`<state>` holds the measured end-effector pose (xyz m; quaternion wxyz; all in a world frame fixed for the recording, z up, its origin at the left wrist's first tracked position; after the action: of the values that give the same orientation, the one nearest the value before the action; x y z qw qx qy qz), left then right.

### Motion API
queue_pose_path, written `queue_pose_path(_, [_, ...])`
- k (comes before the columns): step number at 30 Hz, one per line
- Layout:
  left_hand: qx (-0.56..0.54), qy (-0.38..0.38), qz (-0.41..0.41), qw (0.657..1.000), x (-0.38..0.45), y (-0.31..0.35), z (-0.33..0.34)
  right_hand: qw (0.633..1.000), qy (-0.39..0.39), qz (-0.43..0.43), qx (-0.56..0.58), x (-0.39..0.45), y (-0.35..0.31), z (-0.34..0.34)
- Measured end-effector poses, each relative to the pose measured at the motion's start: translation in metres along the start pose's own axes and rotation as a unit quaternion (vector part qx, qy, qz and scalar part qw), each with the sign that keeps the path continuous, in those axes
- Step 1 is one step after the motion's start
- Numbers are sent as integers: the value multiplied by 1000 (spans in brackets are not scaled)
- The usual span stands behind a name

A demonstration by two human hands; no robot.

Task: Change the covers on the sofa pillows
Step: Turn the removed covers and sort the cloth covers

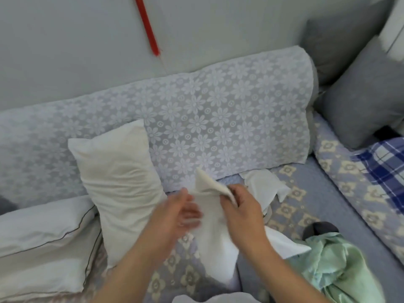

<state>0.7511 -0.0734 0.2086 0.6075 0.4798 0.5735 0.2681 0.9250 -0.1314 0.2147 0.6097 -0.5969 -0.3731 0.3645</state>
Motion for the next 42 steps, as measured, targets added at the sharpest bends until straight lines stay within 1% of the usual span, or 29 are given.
queue_pose_path(1, [-69, -80, -50, 993, -14, -4, 21, 998, -21, -26, -50, -11, -2, 11])
queue_pose_path(2, [-82, -120, -58, 988, -22, -5, 32, 991, -57, -65, -106, -23, -5, 23])
queue_pose_path(3, [-86, -118, -48, 988, -25, -5, 34, 975, -109, -107, -161, -35, -4, 35])
queue_pose_path(4, [-79, -97, -42, 991, -23, -5, 32, 960, -152, -135, -195, -46, -1, 42])
queue_pose_path(5, [-83, -85, -48, 992, -21, -7, 31, 951, -180, -147, -203, -54, 3, 43])
queue_pose_path(7, [-127, -95, -70, 985, -16, -8, 28, 960, -190, -137, -154, -61, 9, 32])
queue_pose_path(8, [-146, -119, -73, 979, -15, -5, 30, 972, -164, -120, -120, -62, 12, 20])
queue_pose_path(10, [-158, -152, -75, 973, -14, -2, 33, 993, -71, -65, -67, -58, 20, -6])
queue_pose_path(13, [-151, -184, -78, 968, -17, -1, 34, 998, 41, 12, -44, -52, 33, -38])
queue_pose_path(16, [-98, -181, -78, 975, -22, 5, 32, 994, 95, 37, -24, -43, 34, -59])
queue_pose_path(18, [-81, -183, -75, 977, -24, 8, 28, 995, 100, 29, -12, -36, 28, -67])
queue_pose_path(20, [-72, -187, -63, 978, -25, 13, 25, 998, 59, -1, -26, -31, 20, -68])
queue_pose_path(22, [-51, -183, -41, 981, -29, 19, 24, 995, -49, -13, -84, -27, 21, -58])
queue_pose_path(24, [-37, -178, -26, 983, -37, 24, 25, 977, -166, 15, -133, -25, 34, -47])
queue_pose_path(25, [-34, -173, -23, 984, -42, 27, 25, 968, -211, 26, -136, -24, 41, -43])
queue_pose_path(27, [-23, -201, -11, 979, -49, 32, 23, 952, -276, 44, -121, -25, 60, -36])
queue_pose_path(29, [-5, -250, 0, 968, -59, 41, 22, 938, -312, 65, -137, -23, 83, -31])
queue_pose_path(31, [14, -262, 4, 965, -56, 46, 12, 910, -323, 76, -251, -18, 104, -33])
queue_pose_path(32, [34, -248, 16, 968, -49, 49, 4, 904, -301, 70, -297, -15, 106, -38])
queue_pose_path(33, [62, -220, 24, 973, -43, 54, -3, 913, -263, 65, -305, -11, 104, -48])
queue_pose_path(34, [83, -175, 39, 980, -32, 56, -15, 933, -225, 80, -270, -8, 102, -61])
queue_pose_path(35, [96, -121, 47, 987, -21, 56, -28, 955, -192, 116, -196, -8, 99, -77])
queue_pose_path(36, [109, -61, 56, 991, -9, 55, -42, 966, -180, 162, -90, -8, 96, -90])
queue_pose_path(37, [127, -13, 60, 990, -1, 52, -53, 962, -185, 197, 43, -11, 92, -100])
queue_pose_path(38, [139, 18, 63, 988, 6, 47, -61, 940, -189, 228, 168, -14, 90, -109])
queue_pose_path(39, [140, 36, 62, 988, 9, 42, -67, 914, -192, 248, 258, -17, 84, -114])
queue_pose_path(40, [114, 34, 54, 991, 10, 36, -68, 893, -195, 256, 315, -20, 77, -117])
queue_pose_path(41, [77, 25, 41, 996, 11, 29, -65, 882, -190, 255, 348, -22, 70, -119])
queue_pose_path(42, [45, 11, 27, 999, 11, 23, -62, 882, -180, 250, 357, -22, 62, -120])
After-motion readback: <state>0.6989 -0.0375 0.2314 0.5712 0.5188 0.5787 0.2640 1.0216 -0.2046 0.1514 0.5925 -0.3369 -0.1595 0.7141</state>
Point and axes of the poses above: each hand's wrist, its own x-axis towards the middle knuckle, its own z-axis out of the palm, y = z × x, the point moved 6 cm from there along x, towards the middle knuckle, and after that the axes turned 12 degrees about x, right-handed, at the moved point
